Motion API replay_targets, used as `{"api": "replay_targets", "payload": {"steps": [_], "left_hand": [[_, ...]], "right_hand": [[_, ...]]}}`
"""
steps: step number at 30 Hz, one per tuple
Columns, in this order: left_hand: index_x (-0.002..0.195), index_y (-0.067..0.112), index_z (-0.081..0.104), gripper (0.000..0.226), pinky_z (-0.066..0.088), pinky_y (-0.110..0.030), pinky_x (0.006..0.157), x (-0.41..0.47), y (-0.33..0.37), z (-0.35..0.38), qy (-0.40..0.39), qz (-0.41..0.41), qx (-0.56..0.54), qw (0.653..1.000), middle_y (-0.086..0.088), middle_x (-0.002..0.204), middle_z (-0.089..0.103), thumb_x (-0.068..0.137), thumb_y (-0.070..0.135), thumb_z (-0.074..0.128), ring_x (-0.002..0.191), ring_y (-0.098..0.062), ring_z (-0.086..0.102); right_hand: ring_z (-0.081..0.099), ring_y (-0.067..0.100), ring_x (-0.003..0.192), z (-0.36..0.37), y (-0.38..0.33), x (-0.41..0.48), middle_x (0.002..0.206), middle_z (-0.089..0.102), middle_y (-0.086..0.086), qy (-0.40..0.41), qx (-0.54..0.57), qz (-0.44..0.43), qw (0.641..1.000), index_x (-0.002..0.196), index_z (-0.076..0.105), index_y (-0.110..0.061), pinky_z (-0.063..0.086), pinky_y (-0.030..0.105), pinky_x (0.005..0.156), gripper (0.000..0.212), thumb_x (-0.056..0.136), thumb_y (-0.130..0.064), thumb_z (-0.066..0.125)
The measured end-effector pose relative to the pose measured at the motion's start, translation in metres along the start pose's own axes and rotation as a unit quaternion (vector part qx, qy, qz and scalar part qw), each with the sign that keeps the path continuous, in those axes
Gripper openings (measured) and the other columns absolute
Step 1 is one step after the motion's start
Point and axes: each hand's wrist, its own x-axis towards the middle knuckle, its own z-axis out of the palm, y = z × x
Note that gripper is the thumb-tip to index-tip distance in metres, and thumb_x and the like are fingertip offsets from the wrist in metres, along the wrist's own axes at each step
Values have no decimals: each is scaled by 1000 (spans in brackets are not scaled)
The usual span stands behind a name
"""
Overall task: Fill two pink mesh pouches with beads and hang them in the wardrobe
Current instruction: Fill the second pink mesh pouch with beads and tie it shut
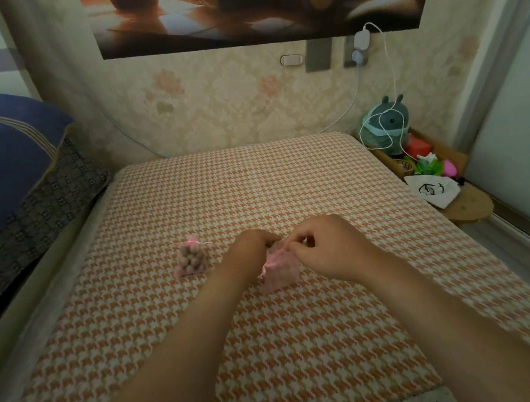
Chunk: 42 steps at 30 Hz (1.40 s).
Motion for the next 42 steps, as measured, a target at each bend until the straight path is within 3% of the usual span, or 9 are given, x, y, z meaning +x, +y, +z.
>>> {"api": "replay_targets", "payload": {"steps": [4, 7, 12, 16, 20, 28, 33, 36, 42], "left_hand": [[105, 13, 75, 30, 51, -31, 71, 2, 0, 2, 55, -5, -9, 998, -9, 97, 72, 85, -2, 59, 88, -25, 67], [116, 10, 69, 31, 45, -25, 70, -3, -7, 2, 98, -34, -49, 993, -6, 100, 67, 91, -2, 55, 85, -19, 61], [92, 17, 73, 9, 45, -19, 70, -18, -4, -26, 159, -33, -128, 978, 6, 87, 70, 89, 25, 71, 82, -11, 64], [90, 21, 71, 4, 46, -14, 64, -43, 13, -46, 170, 5, -226, 959, 9, 78, 68, 89, 24, 72, 73, -6, 62], [95, 20, 72, 8, 49, -10, 63, -68, 30, -42, 124, 33, -264, 956, 7, 83, 70, 87, 21, 74, 71, -1, 61], [91, 30, 72, 9, 51, -21, 68, -79, 34, -36, 146, 25, -132, 980, 18, 93, 65, 84, 35, 76, 85, -1, 62], [97, 28, 76, 11, 45, -14, 58, -79, 33, -44, 88, 1, -138, 986, 17, 86, 70, 89, 32, 69, 70, 6, 63], [96, 26, 78, 14, 55, -27, 68, -79, 32, -44, 84, -8, -118, 989, 13, 88, 73, 91, 30, 66, 77, -3, 67], [92, 27, 78, 12, 46, -14, 48, -79, 32, -50, 102, -48, -97, 989, 9, 76, 73, 89, 25, 66, 66, -9, 68]], "right_hand": [[69, 14, 71, 4, 0, 3, 83, 74, -17, 0, 6, 0, 1000, 92, 80, -32, 61, 46, 69, 20, 94, -30, 60], [67, 14, 66, 6, -2, 3, 82, 73, -17, 4, 6, 2, 1000, 95, 80, -33, 60, 44, 65, 20, 94, -29, 60], [69, 20, 68, 5, -7, -1, 85, 73, -15, 0, 0, -1, 1000, 99, 79, -35, 60, 43, 65, 20, 96, -29, 60], [66, 4, 71, 3, -7, -4, 94, 72, -20, -6, 7, 8, 1000, 103, 80, -32, 56, 30, 67, 22, 97, -27, 60], [67, 5, 72, 3, -8, -6, 86, 73, -17, 0, 26, 14, 1000, 99, 80, -32, 57, 33, 70, 20, 96, -30, 61], [70, 14, 76, 4, -14, -9, 89, 73, -15, -7, 21, 12, 1000, 104, 80, -30, 60, 43, 77, 21, 96, -28, 61], [71, 12, 79, 5, -13, -7, 90, 75, -16, -9, 24, 13, 1000, 101, 80, -31, 61, 43, 78, 19, 96, -29, 62], [69, 7, 79, 5, -12, -7, 93, 74, -17, -9, 29, 6, 1000, 102, 80, -30, 61, 38, 79, 19, 96, -27, 62], [62, -5, 83, 4, -5, 1, 105, 70, -18, 45, 123, 27, 991, 104, 77, -28, 50, 21, 77, 22, 100, -17, 58]]}}
